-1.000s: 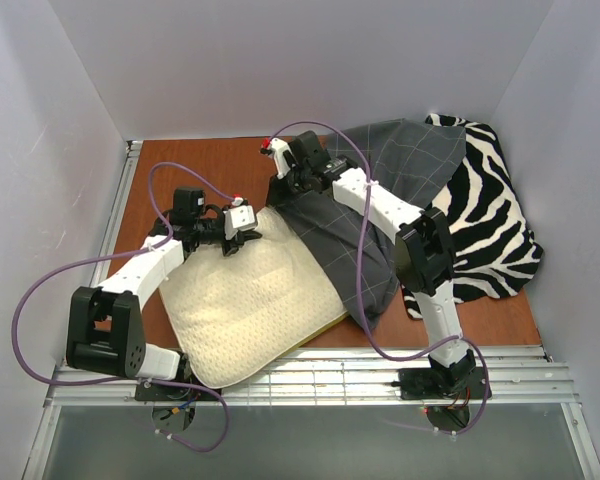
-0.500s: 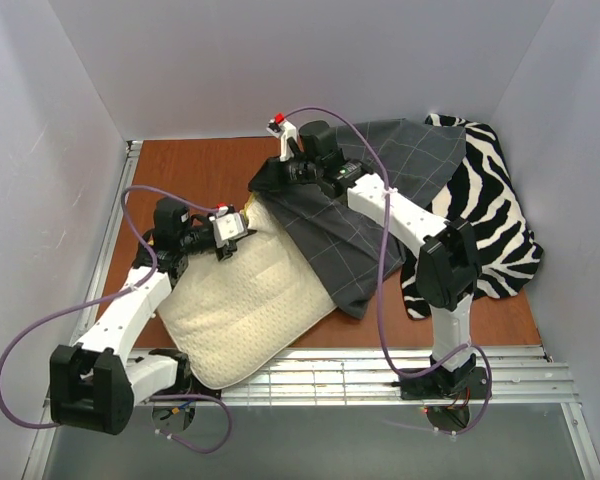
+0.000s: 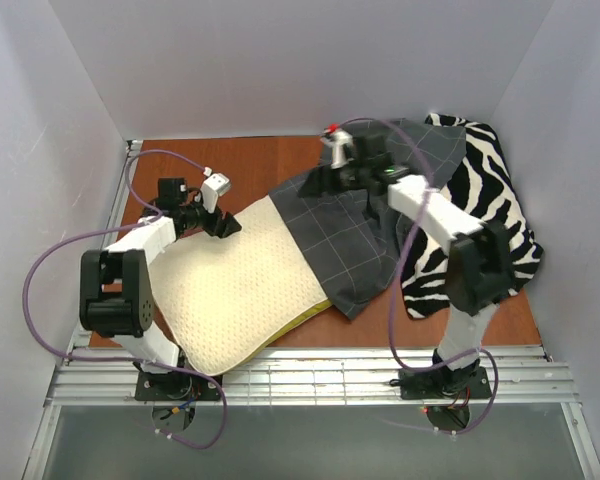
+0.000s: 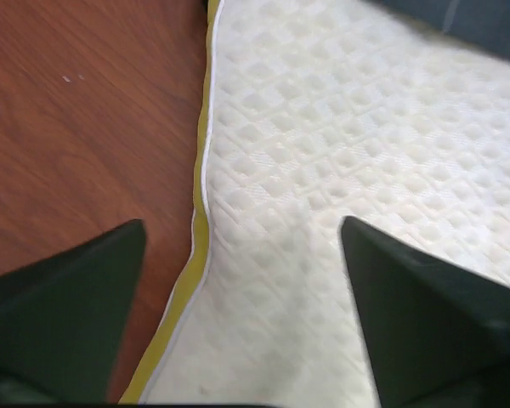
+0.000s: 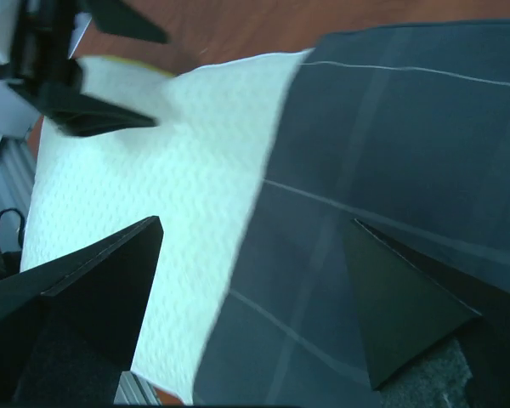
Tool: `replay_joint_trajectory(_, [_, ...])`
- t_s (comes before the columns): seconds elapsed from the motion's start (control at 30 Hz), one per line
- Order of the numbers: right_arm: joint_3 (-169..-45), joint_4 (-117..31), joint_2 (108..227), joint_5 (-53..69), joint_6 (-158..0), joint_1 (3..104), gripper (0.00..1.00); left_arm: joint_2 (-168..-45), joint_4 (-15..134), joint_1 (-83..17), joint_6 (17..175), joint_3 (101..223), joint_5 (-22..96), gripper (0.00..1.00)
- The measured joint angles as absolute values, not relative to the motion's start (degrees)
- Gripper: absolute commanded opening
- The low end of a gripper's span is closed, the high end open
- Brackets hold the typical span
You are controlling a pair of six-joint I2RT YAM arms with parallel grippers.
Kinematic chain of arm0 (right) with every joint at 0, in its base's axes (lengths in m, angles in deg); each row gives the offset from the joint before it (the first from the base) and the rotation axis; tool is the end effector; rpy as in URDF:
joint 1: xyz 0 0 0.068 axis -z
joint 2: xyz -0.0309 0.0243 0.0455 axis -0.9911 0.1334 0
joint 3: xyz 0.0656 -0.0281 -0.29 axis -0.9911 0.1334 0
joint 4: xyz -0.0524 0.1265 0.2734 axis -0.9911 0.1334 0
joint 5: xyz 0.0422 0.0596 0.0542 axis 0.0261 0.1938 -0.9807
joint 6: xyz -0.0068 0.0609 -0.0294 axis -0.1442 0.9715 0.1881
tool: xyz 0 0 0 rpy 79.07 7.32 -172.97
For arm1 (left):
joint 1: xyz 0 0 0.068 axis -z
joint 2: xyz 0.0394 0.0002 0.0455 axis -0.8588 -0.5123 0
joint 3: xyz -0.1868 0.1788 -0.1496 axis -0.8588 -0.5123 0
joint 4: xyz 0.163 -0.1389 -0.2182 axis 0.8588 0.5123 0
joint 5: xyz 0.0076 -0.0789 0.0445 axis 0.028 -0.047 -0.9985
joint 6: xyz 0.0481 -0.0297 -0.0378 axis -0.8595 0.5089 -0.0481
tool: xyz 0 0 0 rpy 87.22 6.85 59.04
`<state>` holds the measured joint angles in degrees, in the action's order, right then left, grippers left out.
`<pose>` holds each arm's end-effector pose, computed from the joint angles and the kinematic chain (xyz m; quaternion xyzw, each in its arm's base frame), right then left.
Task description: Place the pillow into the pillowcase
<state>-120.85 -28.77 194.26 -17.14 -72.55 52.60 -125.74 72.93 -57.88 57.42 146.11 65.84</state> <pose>0.4245 0.2767 0.2886 -0.2552 0.8159 0.3985 0.3323 0.3858 -0.0419 0.1800 0.3264 0.8339 -0.2188 0.3875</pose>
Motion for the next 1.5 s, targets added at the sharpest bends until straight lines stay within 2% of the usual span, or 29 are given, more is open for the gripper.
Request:
replay_joint_trajectory(0.13, [-112.11, -24.29, 175.99, -13.77, -78.76, 63.44, 0.78, -113.59, 79.99, -55.43, 52.24, 146.24, 66.23, 0.98])
replay_joint_trajectory(0.23, [-103.95, -20.8, 164.01, -10.84, -83.31, 63.57, 0.74, -101.74, 83.44, -41.42, 48.35, 144.75, 62.08, 0.98])
replay_joint_trajectory(0.33, [-95.01, -18.19, 157.7, -9.46, -86.08, 63.15, 0.73, -96.3, 85.63, -25.95, 48.79, 141.6, 58.15, 0.98])
replay_joint_trajectory(0.53, [-83.34, -11.22, 158.11, -6.67, -86.5, 69.71, 0.73, -101.24, 88.45, -5.05, 57.2, 132.27, 44.05, 0.98])
replay_joint_trajectory(0.7, [-82.16, -10.09, 157.28, -6.62, -86.17, 71.85, 0.7, -109.54, 85.08, 1.2, 63.43, 130.7, 30.72, 0.96])
replay_joint_trajectory(0.73, [-82.12, -10.04, 156.87, -6.67, -86.17, 72.09, 0.7, -111.73, 83.77, 1.9, 64.46, 130.67, 28.2, 0.9])
replay_joint_trajectory(0.8, [-82.1, -9.98, 155.8, -6.6, -86.32, 72.51, 0.68, -114.92, 81.65, 2.49, 66.51, 131.18, 24.86, 0.64])
replay_joint_trajectory(0.87, [-82.1, -9.93, 154.99, -6.45, -86.61, 72.62, 0.67, -115.97, 79.66, 2.27, 67.54, 131.46, 21.54, 0.21])
replay_joint_trajectory(0.9, [-82.1, -9.91, 154.73, -6.25, -86.85, 72.62, 0.67, -116.89, 79.68, 1.72, 68.22, 131.99, 21.25, 0.06])
replay_joint_trajectory(0.93, [-82.1, -9.91, 154.59, -6.08, -87.18, 72.62, 0.67, -117.89, 79.75, 1.04, 68.79, 132.88, 20.99, 0.0])
replay_joint_trajectory(1.1, [-82.1, -10.02, 154.57, -6.38, -88.05, 72.53, 0.67, -121.76, 82.29, -9.99, 72.53, 140.51, 28.84, 0.0])
replay_joint_trajectory(1.23, [-82.1, -11.62, 155.29, -6.77, -88.4, 70.87, 0.75, -121.61, 83.66, -19.57, 74.73, 145.01, 37.3, 0.0])
replay_joint_trajectory(1.5, [-82.43, -18.63, 162.42, -4.22, -88.27, 61.34, 0.78, -121.11, 86.11, -23.68, 78.54, 154.63, 49.29, 0.0])
